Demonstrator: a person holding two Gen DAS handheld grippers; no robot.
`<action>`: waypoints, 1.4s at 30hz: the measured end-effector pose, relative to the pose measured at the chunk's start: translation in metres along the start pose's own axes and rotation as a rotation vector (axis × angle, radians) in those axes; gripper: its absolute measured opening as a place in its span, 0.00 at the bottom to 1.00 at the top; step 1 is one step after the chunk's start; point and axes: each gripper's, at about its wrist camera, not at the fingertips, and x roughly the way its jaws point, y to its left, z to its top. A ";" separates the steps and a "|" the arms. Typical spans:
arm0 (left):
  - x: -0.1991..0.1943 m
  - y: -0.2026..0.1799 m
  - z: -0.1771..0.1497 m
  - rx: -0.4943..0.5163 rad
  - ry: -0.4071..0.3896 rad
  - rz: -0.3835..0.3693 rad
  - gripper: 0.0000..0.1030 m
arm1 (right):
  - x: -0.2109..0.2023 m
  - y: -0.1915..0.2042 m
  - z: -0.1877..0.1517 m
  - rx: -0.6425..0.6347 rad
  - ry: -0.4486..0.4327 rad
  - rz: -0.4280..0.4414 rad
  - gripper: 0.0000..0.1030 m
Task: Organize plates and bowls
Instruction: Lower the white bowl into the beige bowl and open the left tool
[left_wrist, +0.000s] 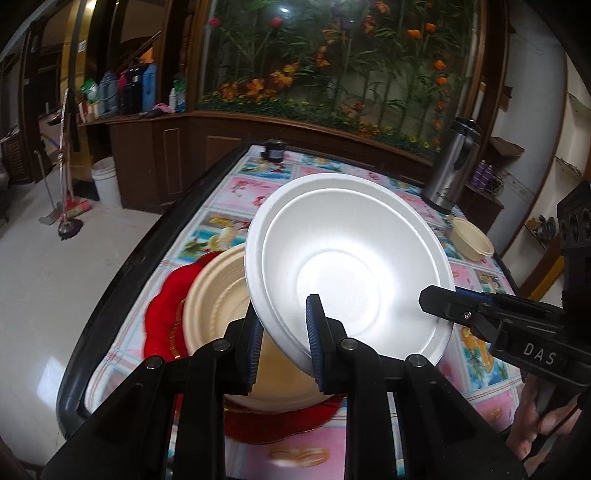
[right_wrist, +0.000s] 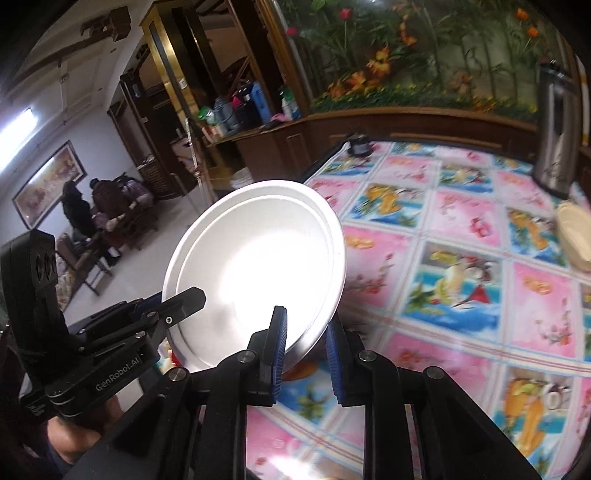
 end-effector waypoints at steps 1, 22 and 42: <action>0.001 0.006 -0.003 -0.008 0.002 0.009 0.20 | 0.005 0.004 0.000 -0.003 0.012 0.010 0.21; 0.010 0.039 -0.022 -0.078 0.041 0.065 0.20 | 0.042 0.041 -0.014 -0.050 0.110 0.042 0.24; -0.013 0.036 -0.010 -0.091 -0.031 0.120 0.40 | -0.002 0.003 -0.009 0.028 -0.005 0.032 0.40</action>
